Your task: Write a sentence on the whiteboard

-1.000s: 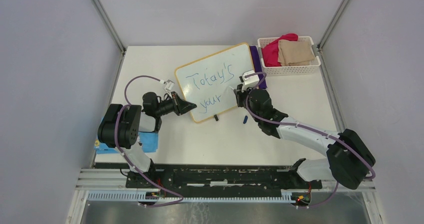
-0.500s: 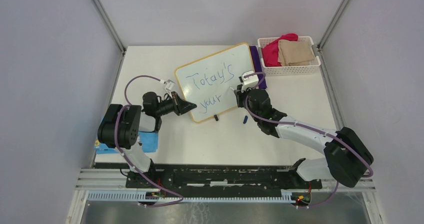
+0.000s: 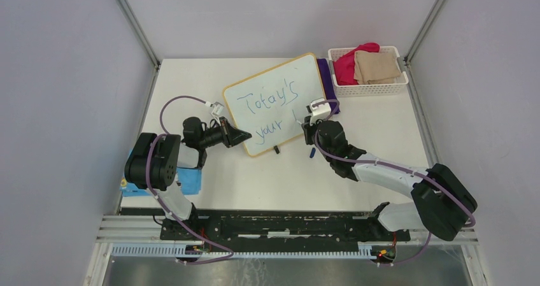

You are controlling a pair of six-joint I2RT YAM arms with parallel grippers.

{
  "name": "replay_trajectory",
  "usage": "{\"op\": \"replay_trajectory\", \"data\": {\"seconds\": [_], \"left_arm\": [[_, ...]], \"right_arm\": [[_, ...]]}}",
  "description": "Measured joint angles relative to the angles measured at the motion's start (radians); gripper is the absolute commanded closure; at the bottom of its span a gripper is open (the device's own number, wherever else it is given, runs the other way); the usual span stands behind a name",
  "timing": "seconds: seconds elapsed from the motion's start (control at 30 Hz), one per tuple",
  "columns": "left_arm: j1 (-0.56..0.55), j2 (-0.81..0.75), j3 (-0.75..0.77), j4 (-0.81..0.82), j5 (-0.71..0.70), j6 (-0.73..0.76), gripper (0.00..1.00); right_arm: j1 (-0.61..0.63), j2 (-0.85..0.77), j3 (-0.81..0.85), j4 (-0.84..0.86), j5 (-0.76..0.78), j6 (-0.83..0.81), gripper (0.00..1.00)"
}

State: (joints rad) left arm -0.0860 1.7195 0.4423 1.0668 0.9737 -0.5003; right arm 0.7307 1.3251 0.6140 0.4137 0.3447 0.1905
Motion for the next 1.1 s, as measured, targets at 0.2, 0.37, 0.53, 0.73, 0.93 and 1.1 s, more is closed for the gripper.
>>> {"op": "replay_trajectory", "data": {"seconds": [0.2,0.37,0.53,0.73,0.93,1.1], "left_arm": [[-0.001,0.000,0.001,-0.003,0.000,0.001,0.98],[-0.002,-0.002,0.002,-0.007,0.001,0.012,0.98],[-0.002,-0.004,0.003,-0.013,0.002,0.016,0.98],[-0.002,-0.005,0.003,-0.017,0.002,0.017,0.98],[-0.002,-0.005,0.004,-0.018,0.002,0.018,0.98],[-0.002,-0.006,0.004,-0.018,0.002,0.018,0.98]], "right_arm": [[0.000,-0.006,-0.023,0.000,0.000,0.006,1.00],[0.000,-0.006,-0.021,-0.003,0.000,0.006,1.00],[0.000,-0.005,-0.001,-0.021,0.000,0.006,1.00],[0.000,-0.003,0.027,-0.023,-0.001,0.004,1.00],[0.000,0.005,0.039,-0.022,-0.022,0.004,1.00],[0.000,0.010,0.039,-0.022,-0.035,0.004,1.00]]}}
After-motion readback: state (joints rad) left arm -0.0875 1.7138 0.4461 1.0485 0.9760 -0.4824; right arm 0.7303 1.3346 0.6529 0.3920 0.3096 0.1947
